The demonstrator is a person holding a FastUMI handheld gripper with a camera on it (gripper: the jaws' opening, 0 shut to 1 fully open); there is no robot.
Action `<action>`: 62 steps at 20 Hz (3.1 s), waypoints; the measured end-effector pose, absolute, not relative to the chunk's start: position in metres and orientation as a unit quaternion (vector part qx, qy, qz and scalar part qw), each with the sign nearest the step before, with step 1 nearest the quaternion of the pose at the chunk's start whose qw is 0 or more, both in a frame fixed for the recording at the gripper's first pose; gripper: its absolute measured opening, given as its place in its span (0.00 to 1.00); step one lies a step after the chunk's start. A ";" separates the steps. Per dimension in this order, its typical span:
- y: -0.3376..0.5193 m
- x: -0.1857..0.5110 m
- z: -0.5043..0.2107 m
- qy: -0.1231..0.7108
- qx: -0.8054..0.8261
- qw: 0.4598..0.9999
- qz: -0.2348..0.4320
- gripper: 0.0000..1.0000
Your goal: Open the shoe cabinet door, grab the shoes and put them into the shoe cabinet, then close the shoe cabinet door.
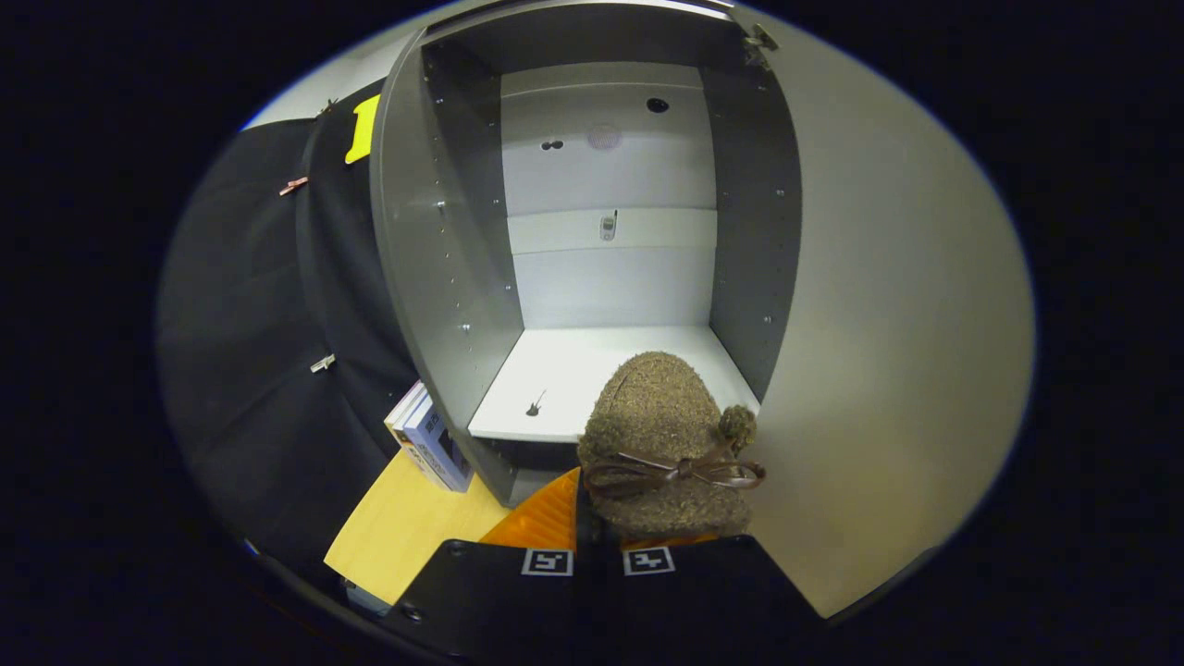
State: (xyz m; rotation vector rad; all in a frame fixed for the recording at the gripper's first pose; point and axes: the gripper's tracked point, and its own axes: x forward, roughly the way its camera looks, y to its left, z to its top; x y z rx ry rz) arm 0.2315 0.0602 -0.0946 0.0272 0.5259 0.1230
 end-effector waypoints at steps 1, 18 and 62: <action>0.062 0.243 -0.090 0.257 0.011 0.965 0.059 0.05; 0.086 0.435 -0.112 0.310 0.035 0.949 0.049 0.05; 0.074 0.191 0.022 0.104 0.014 0.992 0.071 0.98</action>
